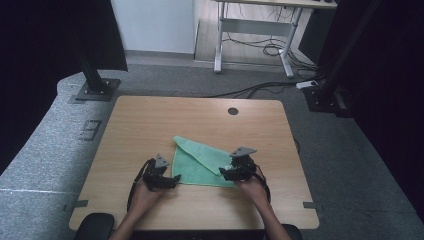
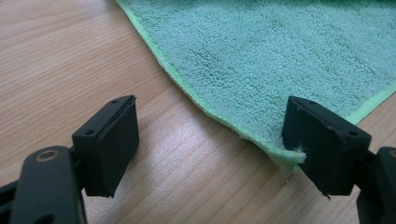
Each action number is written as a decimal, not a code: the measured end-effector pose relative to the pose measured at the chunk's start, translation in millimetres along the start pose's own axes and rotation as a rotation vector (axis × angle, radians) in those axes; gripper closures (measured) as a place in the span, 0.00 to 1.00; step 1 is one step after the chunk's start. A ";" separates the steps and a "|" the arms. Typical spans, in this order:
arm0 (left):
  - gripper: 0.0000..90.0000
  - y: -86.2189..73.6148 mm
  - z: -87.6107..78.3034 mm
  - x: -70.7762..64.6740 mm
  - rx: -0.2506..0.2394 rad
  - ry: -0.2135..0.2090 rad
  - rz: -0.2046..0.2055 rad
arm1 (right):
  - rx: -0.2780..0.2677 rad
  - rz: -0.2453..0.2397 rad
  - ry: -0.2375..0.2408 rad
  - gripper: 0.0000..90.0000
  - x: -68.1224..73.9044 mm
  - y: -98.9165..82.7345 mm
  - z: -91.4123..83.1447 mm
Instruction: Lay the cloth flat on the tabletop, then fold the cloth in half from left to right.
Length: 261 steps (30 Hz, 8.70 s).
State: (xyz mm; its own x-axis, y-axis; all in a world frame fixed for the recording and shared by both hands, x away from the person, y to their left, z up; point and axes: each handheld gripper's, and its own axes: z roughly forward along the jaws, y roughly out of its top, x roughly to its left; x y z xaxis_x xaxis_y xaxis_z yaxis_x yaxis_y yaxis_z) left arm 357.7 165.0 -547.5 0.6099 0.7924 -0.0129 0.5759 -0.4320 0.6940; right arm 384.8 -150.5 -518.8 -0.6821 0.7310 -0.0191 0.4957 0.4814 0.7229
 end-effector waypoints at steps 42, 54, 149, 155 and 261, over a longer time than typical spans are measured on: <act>0.21 -0.1 0.0 -0.1 -0.001 0.002 -0.001 | 0.055 0.030 -0.074 0.31 -73.0 40.8 11.6; 0.12 12.9 -0.4 6.7 -0.036 -0.047 -0.021 | 0.037 0.138 -0.076 0.09 -55.3 0.4 7.1; 0.01 -21.4 -19.8 37.2 0.047 -0.008 0.016 | 0.012 0.184 -0.151 0.00 -36.7 -87.7 -35.3; 0.00 -15.9 -17.4 35.7 0.066 -0.012 0.013 | 0.016 0.195 -0.157 0.00 -35.7 -87.0 -35.4; 0.00 43.0 41.4 89.9 0.041 0.135 -0.146 | -0.003 0.262 -0.225 0.05 -49.0 -76.9 -24.7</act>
State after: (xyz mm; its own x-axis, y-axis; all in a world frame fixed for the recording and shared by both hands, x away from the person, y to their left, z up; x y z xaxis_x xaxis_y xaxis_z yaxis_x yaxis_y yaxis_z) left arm 459.8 199.8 -548.6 0.4412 0.8973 -0.0122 0.6761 -0.3235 0.6620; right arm 366.9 -235.2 -556.4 -0.3961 0.9181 0.0156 0.6362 0.2622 0.7256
